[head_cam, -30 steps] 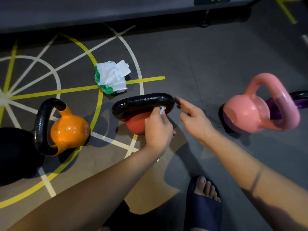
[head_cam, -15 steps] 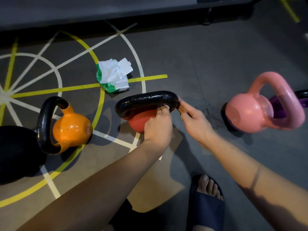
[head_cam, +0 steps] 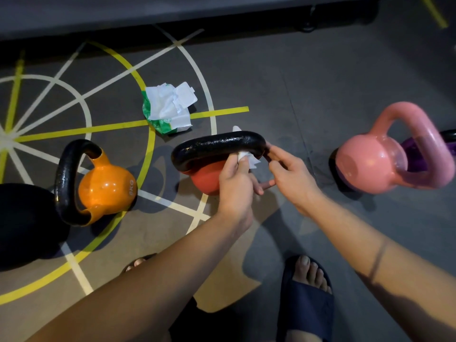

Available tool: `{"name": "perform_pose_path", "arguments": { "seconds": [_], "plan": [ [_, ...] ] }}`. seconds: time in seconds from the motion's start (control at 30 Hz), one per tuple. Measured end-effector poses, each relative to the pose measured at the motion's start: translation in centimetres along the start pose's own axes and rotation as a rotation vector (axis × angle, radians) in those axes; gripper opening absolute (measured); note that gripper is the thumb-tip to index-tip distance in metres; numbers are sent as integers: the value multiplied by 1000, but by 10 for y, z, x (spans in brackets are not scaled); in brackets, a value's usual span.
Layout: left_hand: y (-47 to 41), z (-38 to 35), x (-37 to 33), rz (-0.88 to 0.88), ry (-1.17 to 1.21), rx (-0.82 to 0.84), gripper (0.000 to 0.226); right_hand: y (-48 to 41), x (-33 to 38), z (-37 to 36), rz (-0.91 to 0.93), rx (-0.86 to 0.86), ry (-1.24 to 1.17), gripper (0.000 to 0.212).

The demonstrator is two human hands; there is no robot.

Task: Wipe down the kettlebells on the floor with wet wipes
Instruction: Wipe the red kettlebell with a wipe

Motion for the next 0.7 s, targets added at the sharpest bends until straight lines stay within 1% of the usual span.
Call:
{"name": "perform_pose_path", "arguments": {
  "seconds": [0.03, 0.07, 0.1, 0.2, 0.23, 0.3, 0.37, 0.4, 0.43, 0.47, 0.5, 0.57, 0.63, 0.7],
  "plan": [
    [-3, 4, 1, -5, -16, 5, 26, 0, 1, 0, 2, 2, 7, 62],
    [-6, 9, 2, -20, -89, 1, 25, 0, 0, 0, 0, 1, 25, 62],
    [-9, 15, -1, -53, -235, -7, 25, 0, -2, 0, -2, -2, 42, 63],
    [-15, 17, -20, -225, -848, 13, 23, -3, -6, -1, -7, -2, 29, 62],
    [-16, 14, -24, -244, -1034, 30, 23, -3, -5, 0, -8, -4, 26, 62],
    [-18, 8, -28, -238, -1369, 17, 22, -3, -6, 0, -15, -13, 33, 62],
    [-16, -2, -26, -210, -1654, 20, 31, -2, -5, 0, -16, -19, 34, 62],
    [-15, -7, -24, -203, -1737, 38, 34, -1, -5, -1, -13, -19, 30, 62],
    [-15, -8, -21, -195, -1760, 47, 35, -1, -6, -1, -9, -13, 22, 63],
    [-16, -6, -23, -195, -1691, 36, 32, -2, -6, -2, -9, -6, 15, 63],
    [-17, -1, -26, -198, -1526, 14, 28, -2, -7, -2, -10, 0, 14, 63],
    [-19, 12, -27, -191, -1034, -26, 23, -2, -7, -3, -6, 4, 10, 64],
    [-14, 15, -14, -89, -572, -11, 22, -3, -8, -3, 1, -1, -2, 64],
    [-8, 9, -4, 10, -211, 29, 21, -4, -9, -3, -3, 2, -22, 64]
  ]
}}
Point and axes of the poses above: each hand's wrist, its own y-axis away from the middle knuckle, its own z-axis out of the back of the hand, x = y × z, the point moved 10 cm from there along -y, towards the middle knuckle, and after that the axes turned 8 degrees about x, right-handed, at the moved point
